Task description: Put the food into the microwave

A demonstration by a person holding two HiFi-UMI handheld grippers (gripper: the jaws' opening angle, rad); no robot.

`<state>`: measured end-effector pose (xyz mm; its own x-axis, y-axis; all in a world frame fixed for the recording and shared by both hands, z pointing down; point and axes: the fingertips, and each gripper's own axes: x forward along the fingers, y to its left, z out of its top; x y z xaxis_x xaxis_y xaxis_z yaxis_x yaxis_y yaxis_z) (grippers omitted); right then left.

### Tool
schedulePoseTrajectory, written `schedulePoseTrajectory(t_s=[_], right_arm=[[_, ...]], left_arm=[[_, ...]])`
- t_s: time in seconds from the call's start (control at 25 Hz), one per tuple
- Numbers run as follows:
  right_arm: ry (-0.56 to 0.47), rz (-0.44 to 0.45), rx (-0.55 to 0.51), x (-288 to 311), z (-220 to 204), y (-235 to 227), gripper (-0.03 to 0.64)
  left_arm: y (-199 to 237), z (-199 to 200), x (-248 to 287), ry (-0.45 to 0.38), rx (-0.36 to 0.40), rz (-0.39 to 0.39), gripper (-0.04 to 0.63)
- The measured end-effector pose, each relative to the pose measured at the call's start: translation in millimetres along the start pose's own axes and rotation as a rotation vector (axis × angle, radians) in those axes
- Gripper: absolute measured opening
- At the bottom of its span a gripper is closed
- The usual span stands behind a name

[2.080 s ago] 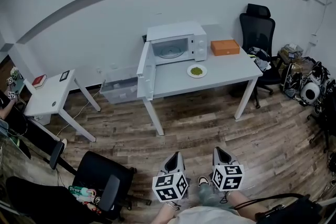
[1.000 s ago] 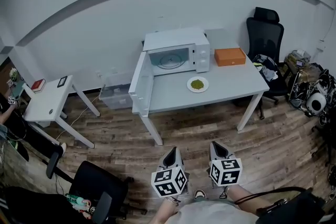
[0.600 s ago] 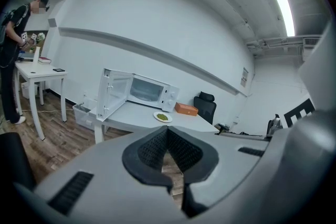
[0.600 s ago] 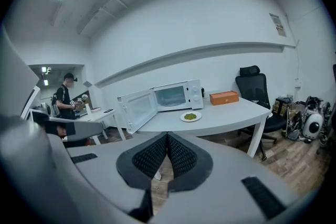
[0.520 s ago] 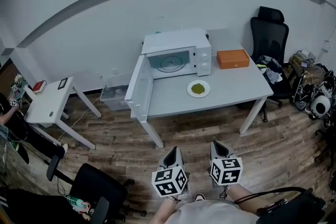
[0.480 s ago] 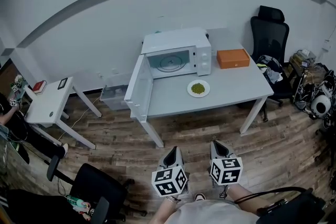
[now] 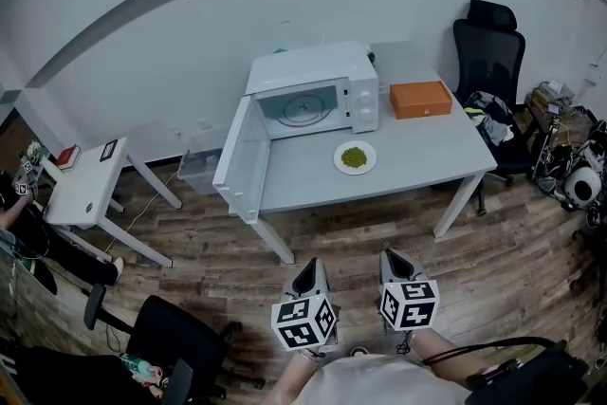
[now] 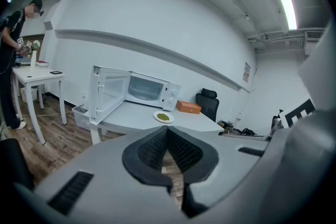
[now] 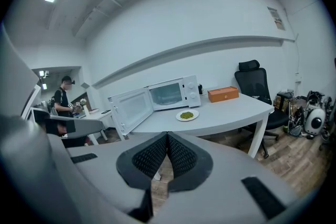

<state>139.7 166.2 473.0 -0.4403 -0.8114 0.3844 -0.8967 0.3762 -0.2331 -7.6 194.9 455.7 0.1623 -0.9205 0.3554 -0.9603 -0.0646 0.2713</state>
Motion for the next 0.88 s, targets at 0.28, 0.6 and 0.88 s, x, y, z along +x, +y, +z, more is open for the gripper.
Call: schedulePoseTrajectory(t_s=[0.28, 0.6, 0.88], right_arm=[[0.013, -0.006, 0.017, 12, -1, -10, 0.017], [0.031, -0.005, 0.035, 25, 1, -14, 0.017], [0.043, -0.032, 0.05, 53, 3, -22, 0.017]], left_arm=[[-1, 1, 13, 0.007, 0.011, -0.006, 0.003], [2, 6, 33, 0.024, 0.011, -0.009, 0.003], [13, 9, 66, 0.04, 0.006, -0.033, 0.003]])
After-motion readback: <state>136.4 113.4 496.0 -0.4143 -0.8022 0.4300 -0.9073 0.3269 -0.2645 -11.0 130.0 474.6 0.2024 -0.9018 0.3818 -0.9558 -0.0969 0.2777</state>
